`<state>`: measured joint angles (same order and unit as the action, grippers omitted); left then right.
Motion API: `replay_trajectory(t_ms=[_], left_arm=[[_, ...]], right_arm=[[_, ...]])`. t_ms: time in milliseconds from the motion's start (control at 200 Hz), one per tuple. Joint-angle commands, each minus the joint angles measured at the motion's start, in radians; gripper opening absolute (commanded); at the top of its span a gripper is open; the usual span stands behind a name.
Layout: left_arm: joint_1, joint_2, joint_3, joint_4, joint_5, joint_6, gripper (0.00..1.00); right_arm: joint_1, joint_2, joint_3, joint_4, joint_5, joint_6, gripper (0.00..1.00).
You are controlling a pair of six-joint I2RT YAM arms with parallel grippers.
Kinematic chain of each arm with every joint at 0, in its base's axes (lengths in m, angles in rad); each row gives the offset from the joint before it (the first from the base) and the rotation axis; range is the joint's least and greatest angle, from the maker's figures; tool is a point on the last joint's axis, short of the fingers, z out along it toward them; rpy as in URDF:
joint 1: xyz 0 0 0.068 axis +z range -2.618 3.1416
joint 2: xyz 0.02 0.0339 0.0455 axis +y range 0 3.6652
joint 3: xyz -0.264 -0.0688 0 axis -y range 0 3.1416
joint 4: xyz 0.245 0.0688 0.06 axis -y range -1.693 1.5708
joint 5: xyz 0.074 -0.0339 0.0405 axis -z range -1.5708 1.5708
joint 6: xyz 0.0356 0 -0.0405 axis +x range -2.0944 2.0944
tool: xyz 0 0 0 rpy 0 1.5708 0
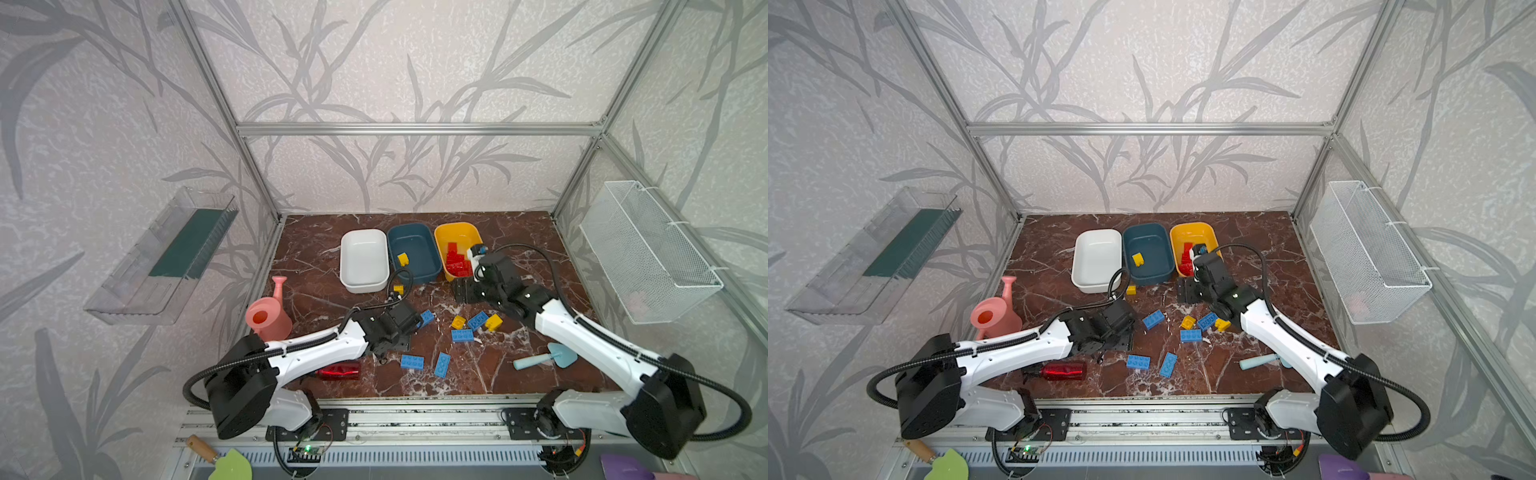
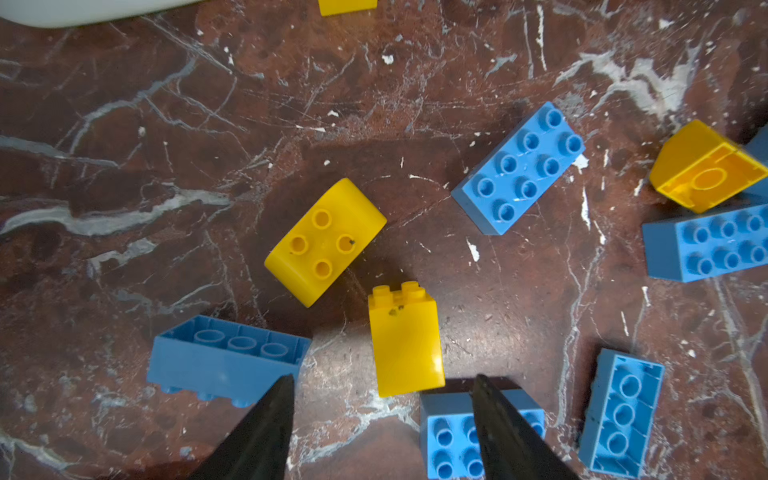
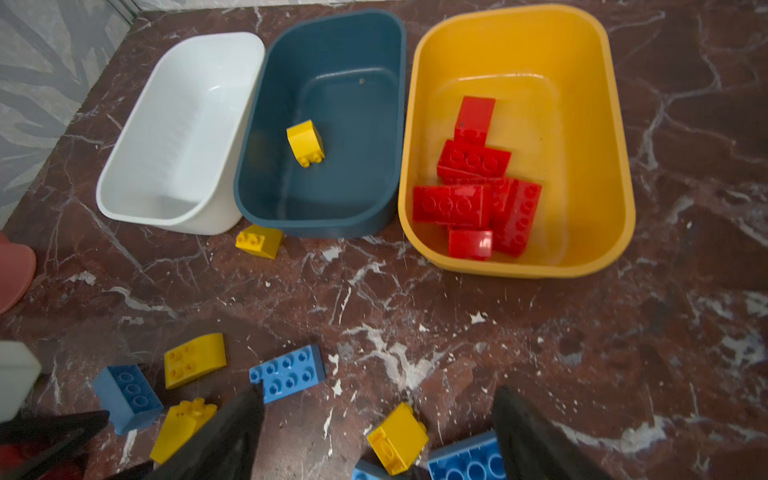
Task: Sort the legos into containers by color
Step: 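Grasp a tall yellow brick among blue bricks with the left gripper while the right withdraws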
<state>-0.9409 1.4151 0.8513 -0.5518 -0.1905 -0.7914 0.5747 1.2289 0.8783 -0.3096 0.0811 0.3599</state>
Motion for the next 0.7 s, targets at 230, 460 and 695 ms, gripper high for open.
replay_trajectory(t_ms=[230, 460, 695], left_arm=[[-0.002, 0.138, 0.055, 0.044, 0.004, -0.051, 0.61], [-0.002, 0.198, 0.063, 0.067, 0.005, -0.061, 0.48], [-0.002, 0.21, 0.075, 0.068, 0.002, -0.068, 0.33]], right_arm=[[0.003, -0.17, -0.24, 0.082, 0.046, 0.077, 0.87], [0.003, -0.18, -0.29, 0.096, 0.028, 0.091, 0.87], [0.004, -0.2, -0.307, 0.096, 0.025, 0.089, 0.87]])
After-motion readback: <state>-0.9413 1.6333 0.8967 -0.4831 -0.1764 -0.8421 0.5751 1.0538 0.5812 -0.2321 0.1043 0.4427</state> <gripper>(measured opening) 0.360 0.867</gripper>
